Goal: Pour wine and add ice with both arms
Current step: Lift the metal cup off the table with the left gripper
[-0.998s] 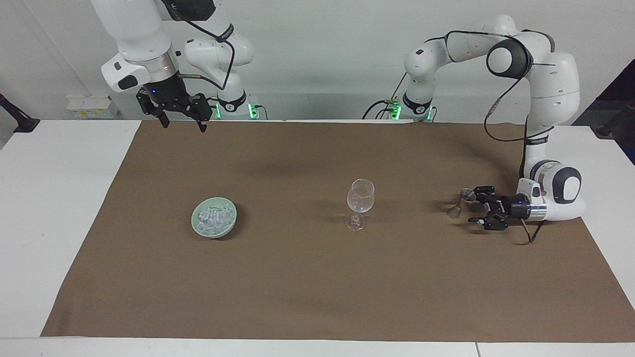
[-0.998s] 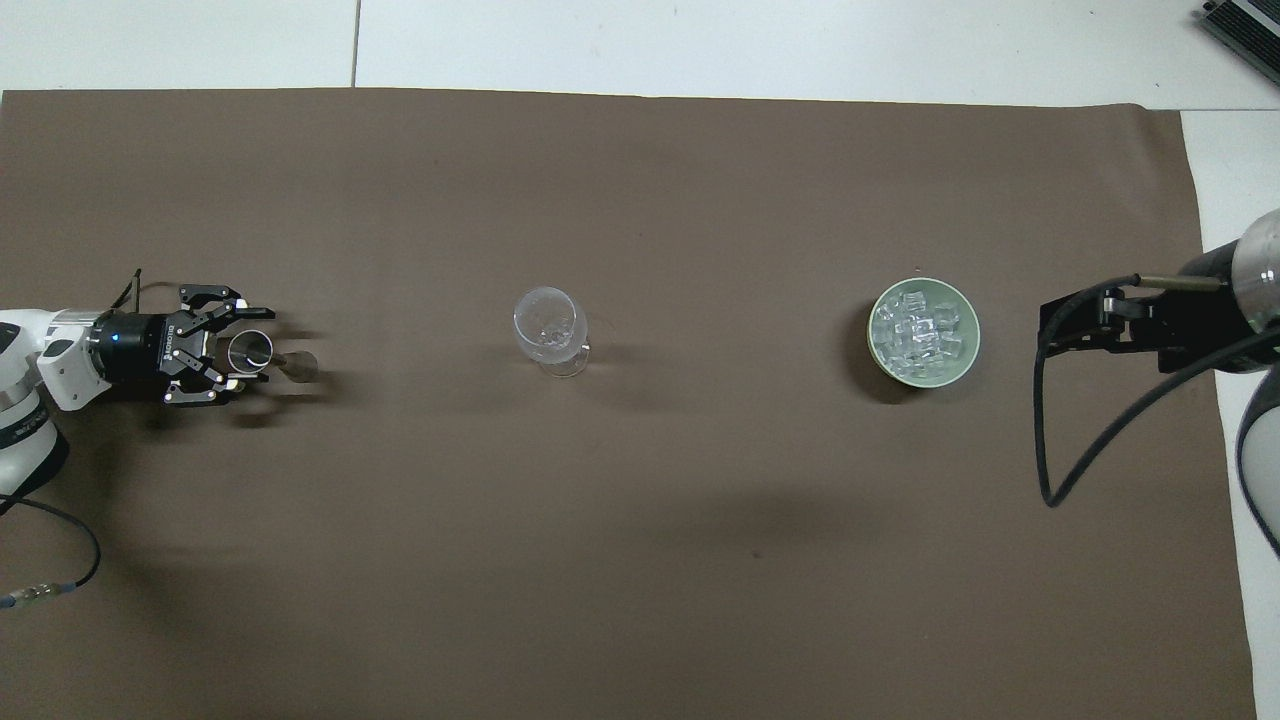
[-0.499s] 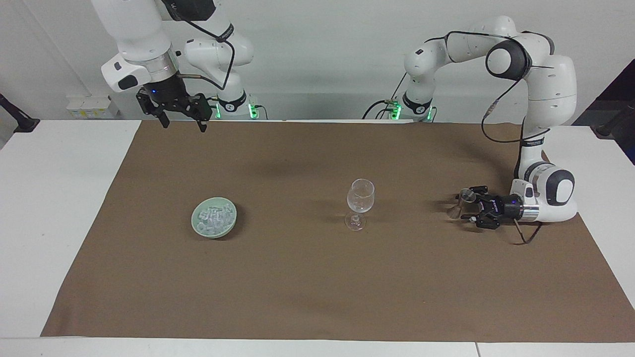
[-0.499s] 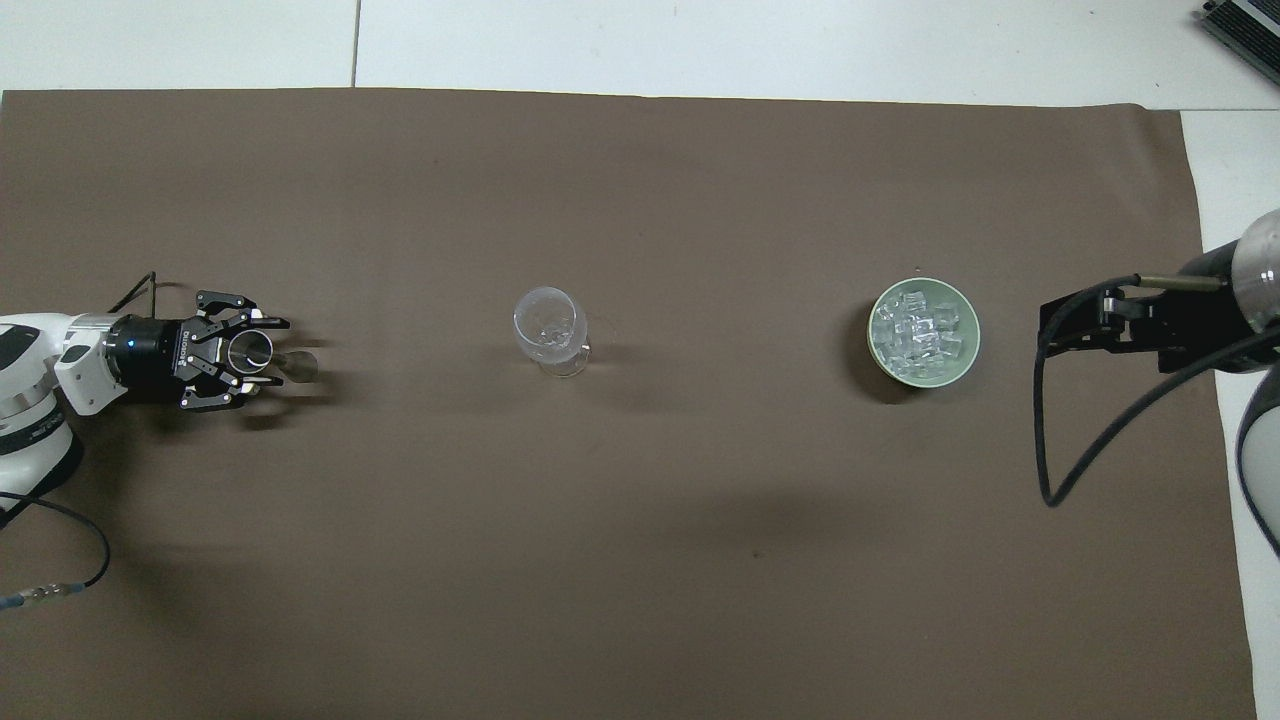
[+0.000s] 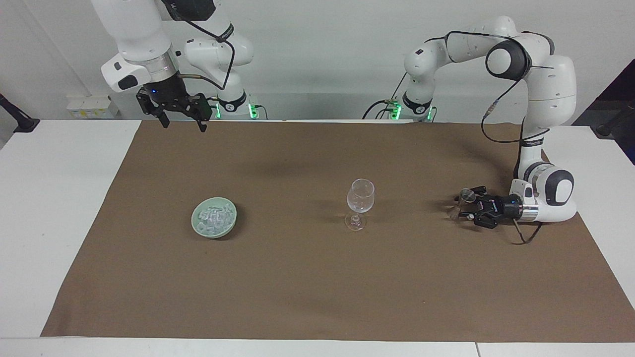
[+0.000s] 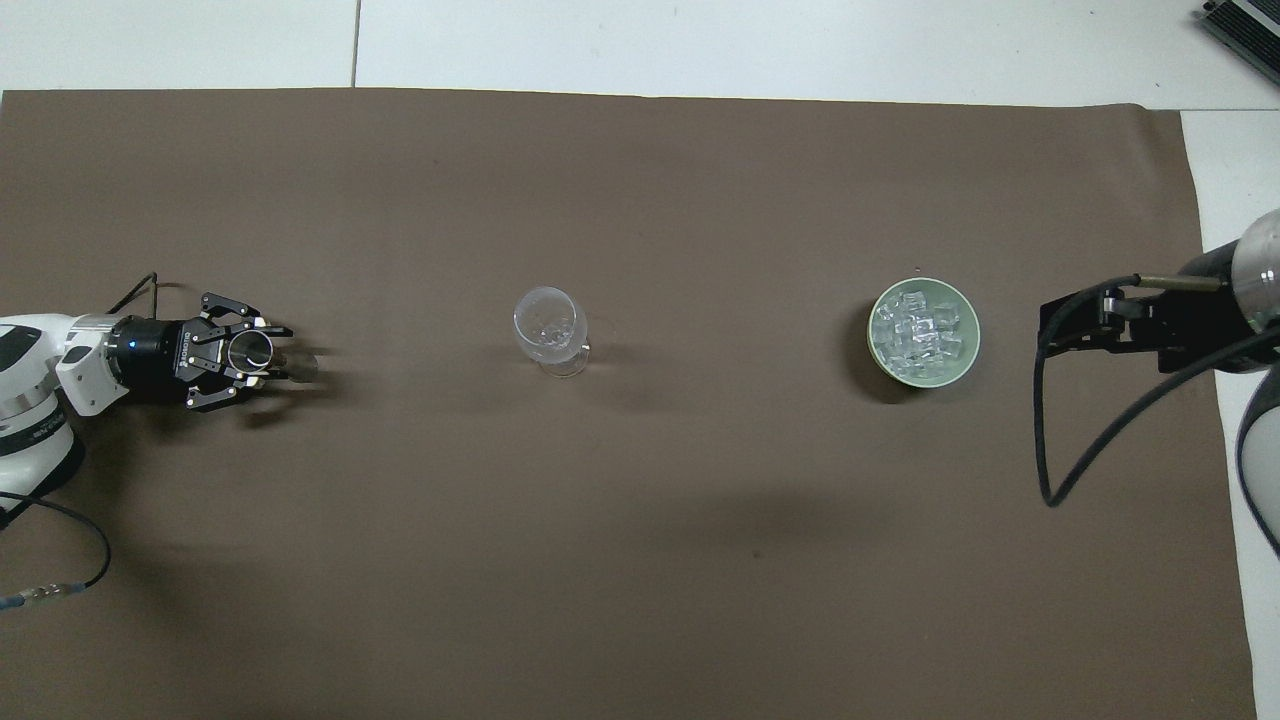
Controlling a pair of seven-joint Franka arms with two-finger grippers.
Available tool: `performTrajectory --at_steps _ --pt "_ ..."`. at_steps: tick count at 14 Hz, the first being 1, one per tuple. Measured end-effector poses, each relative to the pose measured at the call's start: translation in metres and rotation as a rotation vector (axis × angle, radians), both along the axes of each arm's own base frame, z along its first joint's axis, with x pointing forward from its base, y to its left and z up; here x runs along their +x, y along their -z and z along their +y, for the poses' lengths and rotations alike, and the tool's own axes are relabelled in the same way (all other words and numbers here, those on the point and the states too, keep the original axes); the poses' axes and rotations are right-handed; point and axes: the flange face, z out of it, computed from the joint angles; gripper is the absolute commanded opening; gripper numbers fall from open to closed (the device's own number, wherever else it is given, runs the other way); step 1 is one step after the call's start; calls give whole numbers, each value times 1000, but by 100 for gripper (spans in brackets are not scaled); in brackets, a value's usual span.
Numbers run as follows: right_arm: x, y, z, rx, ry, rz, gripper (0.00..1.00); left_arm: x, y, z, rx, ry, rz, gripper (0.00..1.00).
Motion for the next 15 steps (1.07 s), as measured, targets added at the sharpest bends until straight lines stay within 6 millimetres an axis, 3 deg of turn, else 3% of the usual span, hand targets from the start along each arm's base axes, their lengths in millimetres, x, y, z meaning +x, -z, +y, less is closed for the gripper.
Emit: performTrajectory --at_steps 4,10,15 --pt "0 0 0 0 0 0 100 0 0 1 -1 -1 -24 33" --pt "0 0 0 0 0 0 100 0 1 1 -2 -2 -33 0" --pt "0 0 0 0 0 0 100 2 -3 -2 -2 3 -44 0"
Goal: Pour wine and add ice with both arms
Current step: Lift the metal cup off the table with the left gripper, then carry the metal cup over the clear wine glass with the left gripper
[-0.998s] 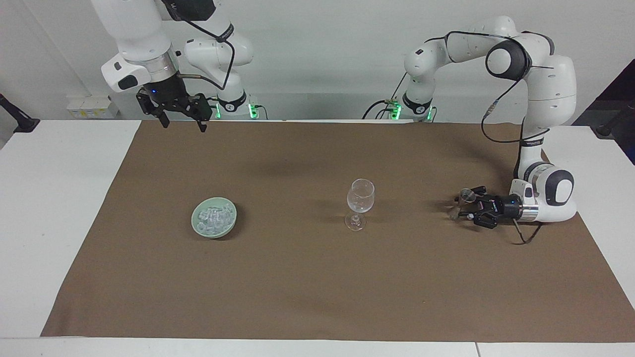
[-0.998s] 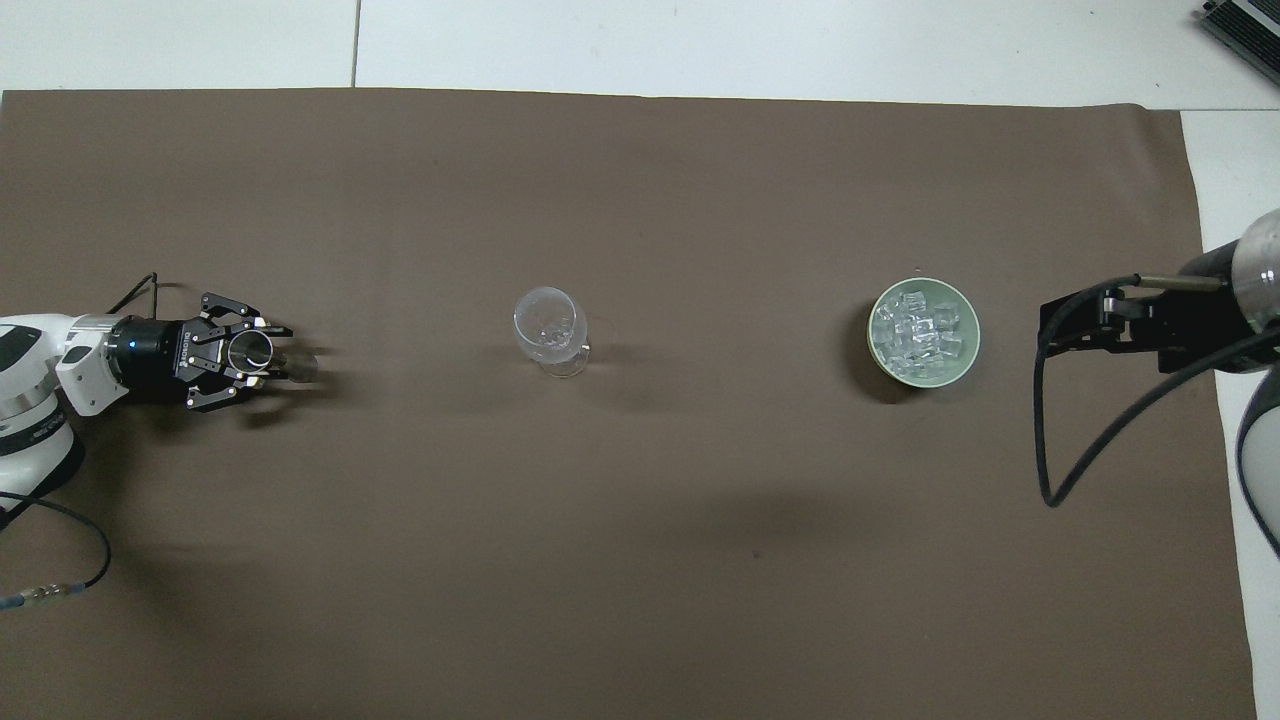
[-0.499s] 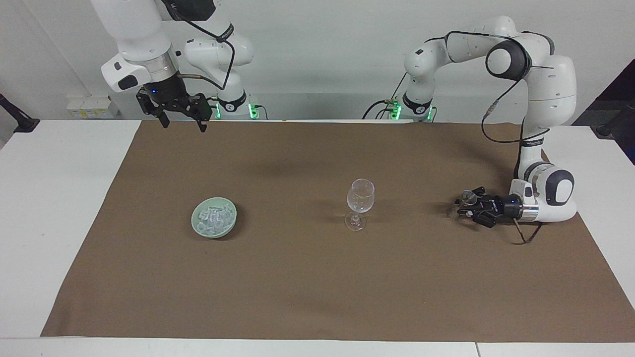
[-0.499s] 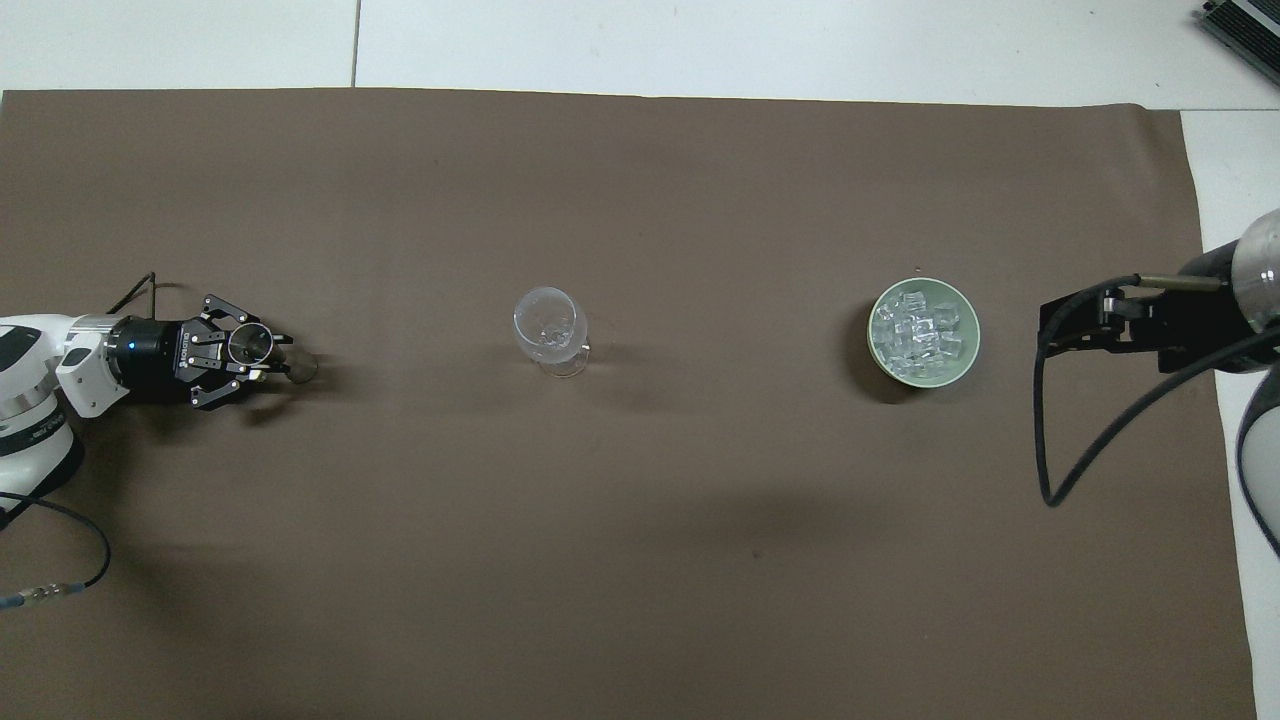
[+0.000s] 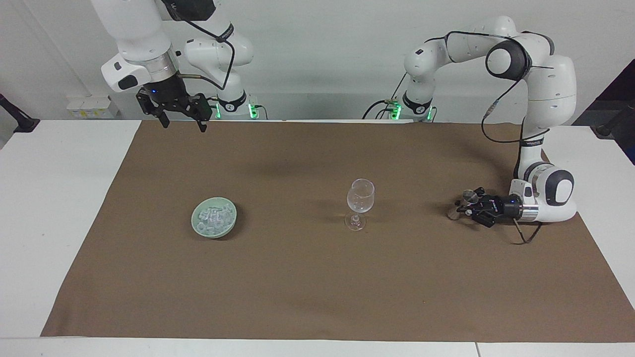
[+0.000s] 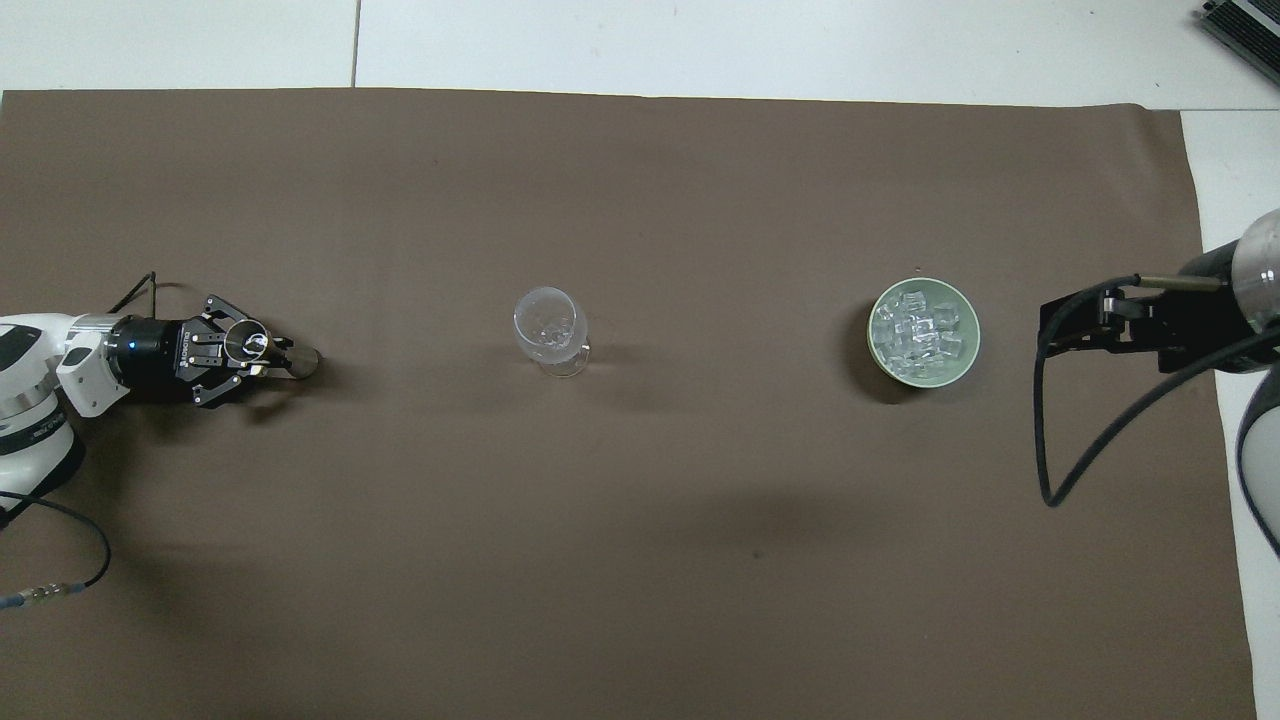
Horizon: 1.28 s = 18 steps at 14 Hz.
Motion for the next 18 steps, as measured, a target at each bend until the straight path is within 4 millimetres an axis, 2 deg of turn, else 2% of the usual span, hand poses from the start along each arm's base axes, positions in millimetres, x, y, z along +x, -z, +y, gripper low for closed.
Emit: performTrajectory --at_steps 3,7,12,16,18 --pt "0 0 0 0 0 0 100 12 -25 -14 20 25 -44 0" --pt "0 0 0 0 0 0 100 27 -67 -52 69 74 -73 0" --pt "0 0 0 0 0 0 100 42 -113 -90 165 86 -92 0" --pt "0 0 0 0 0 0 100 48 -145 -141 195 99 -89 0" --pt "0 0 0 0 0 0 100 43 -148 -161 204 88 -74 0"
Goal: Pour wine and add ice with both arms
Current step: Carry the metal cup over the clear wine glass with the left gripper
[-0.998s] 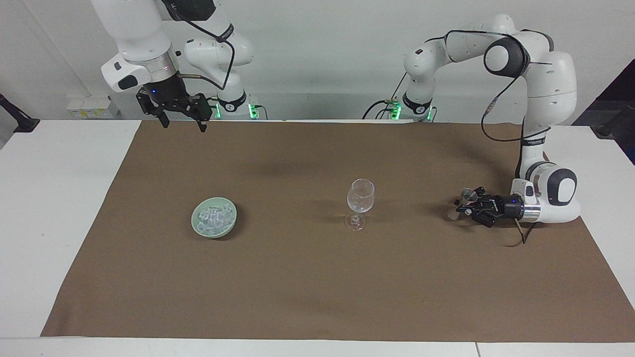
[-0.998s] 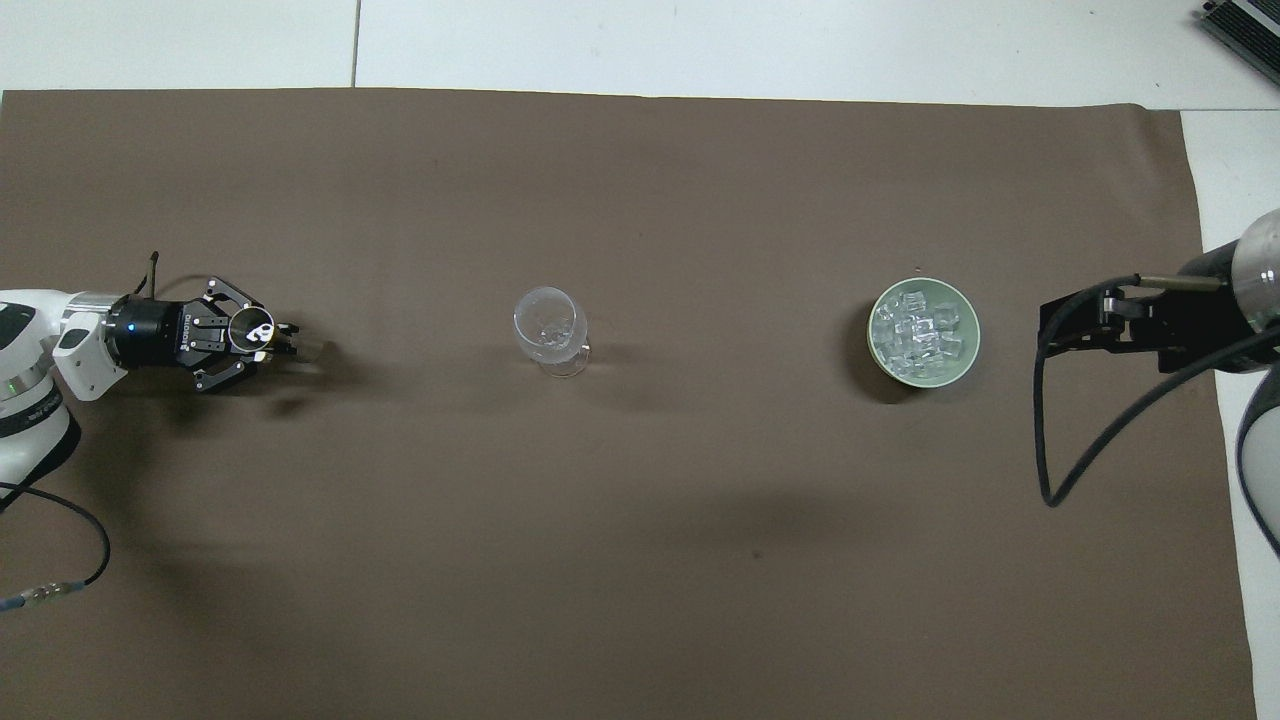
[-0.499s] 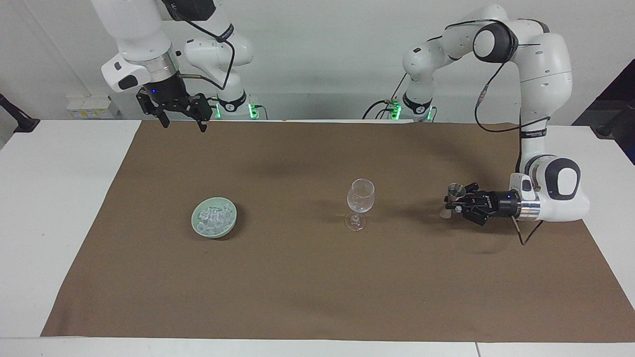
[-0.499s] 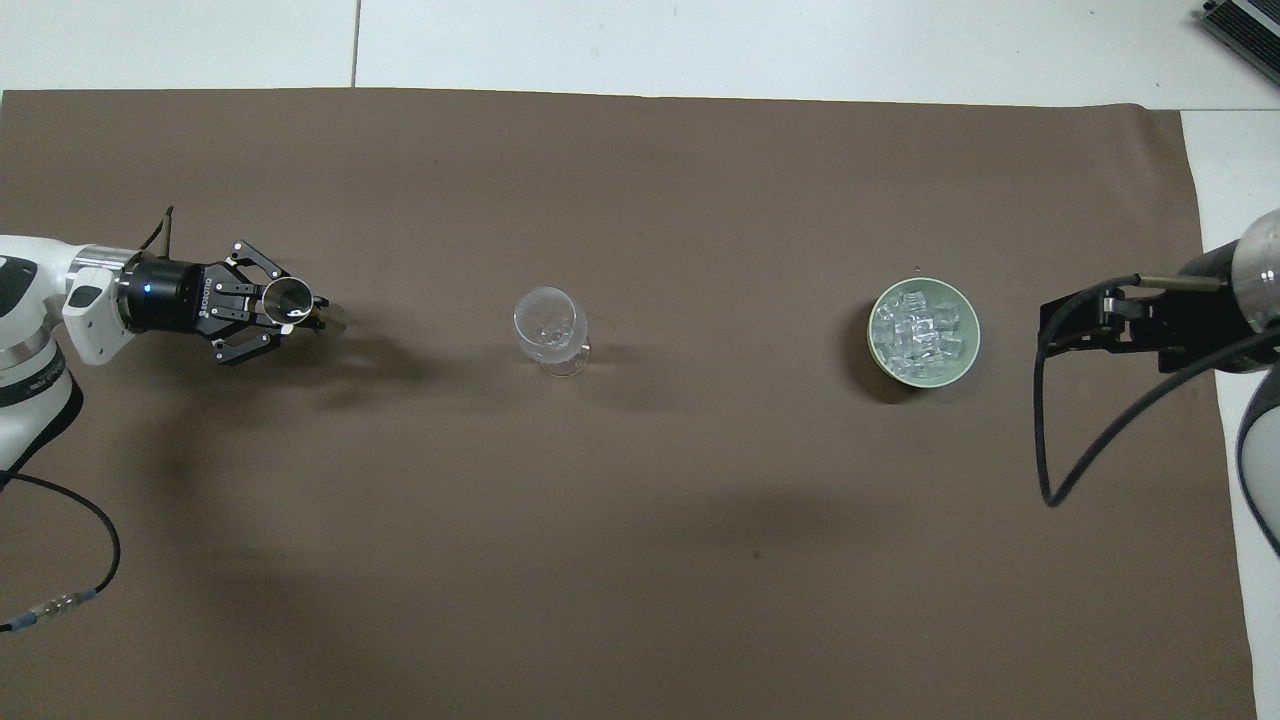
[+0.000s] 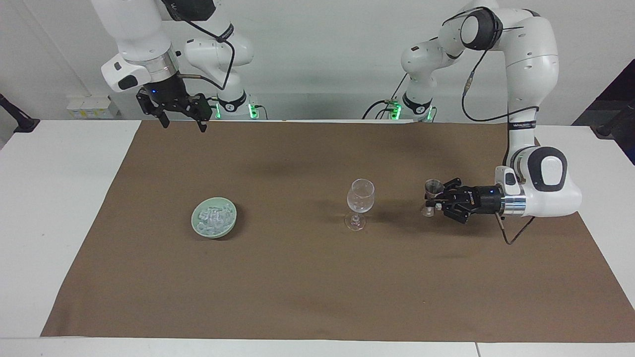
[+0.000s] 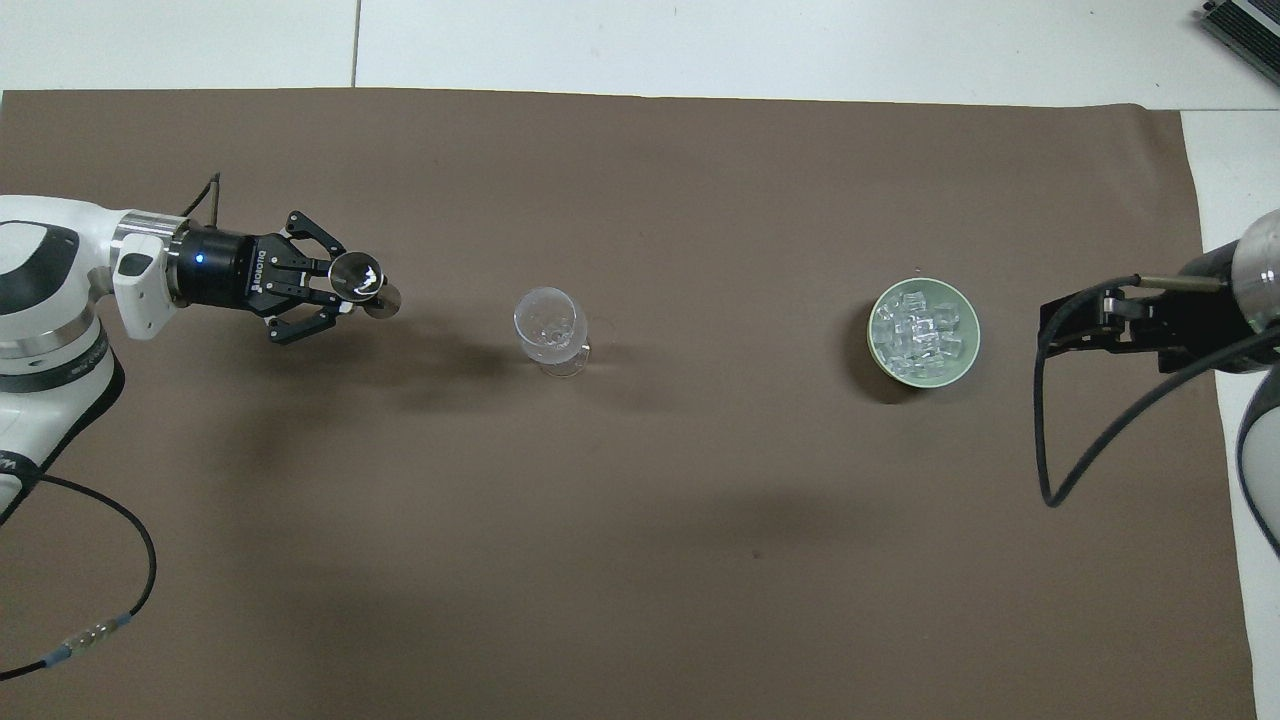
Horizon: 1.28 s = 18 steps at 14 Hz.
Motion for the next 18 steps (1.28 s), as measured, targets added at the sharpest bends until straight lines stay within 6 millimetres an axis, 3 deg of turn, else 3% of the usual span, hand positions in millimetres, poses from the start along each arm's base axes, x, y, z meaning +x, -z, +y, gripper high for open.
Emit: performTrajectory --at_steps 3,7,14,18 --pt "0 0 0 0 0 0 100 -14 -2 -21 36 -35 32 0" --pt "0 0 0 0 0 0 100 -30 -23 -47 70 -95 60 0" --pt "0 0 0 0 0 0 100 -37 -25 -89 100 -119 61 0" --pt "0 0 0 0 0 0 100 -40 -37 -105 123 -126 29 0"
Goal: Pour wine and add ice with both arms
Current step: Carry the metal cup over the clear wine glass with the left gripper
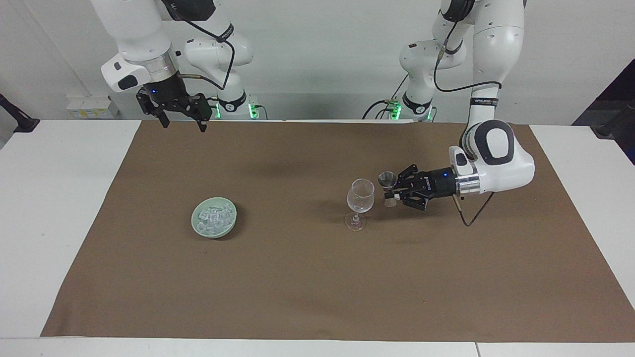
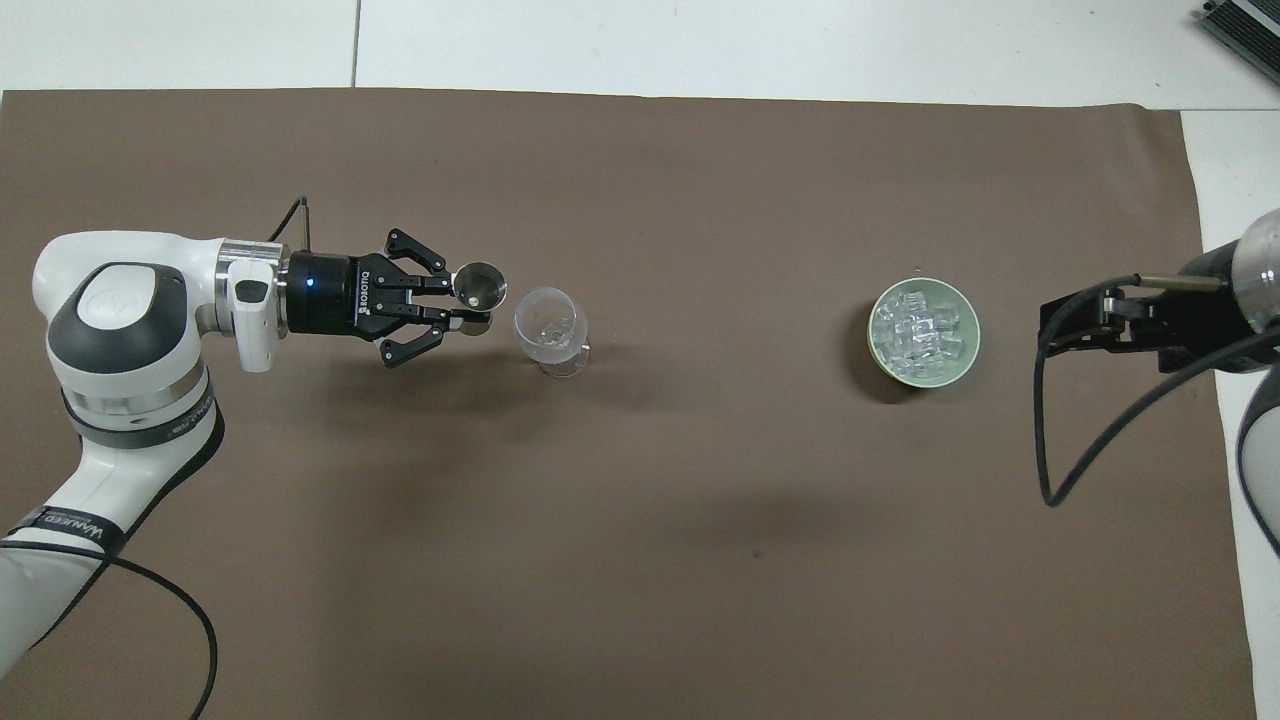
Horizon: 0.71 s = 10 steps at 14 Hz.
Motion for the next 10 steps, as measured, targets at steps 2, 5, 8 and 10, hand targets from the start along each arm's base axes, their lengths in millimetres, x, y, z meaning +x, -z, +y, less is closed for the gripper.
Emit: performTrajectory --at_steps 2,5,8,10 --pt "0 0 0 0 0 0 100 0 -6 -1 3 -2 -6 0" --pt "0 0 0 0 0 0 100 1 -7 1 7 -8 -9 0" --pt "0 0 0 0 0 0 100 2 -10 1 16 -11 -20 0" --pt "0 0 0 0 0 0 100 0 -14 0 48 7 -33 0"
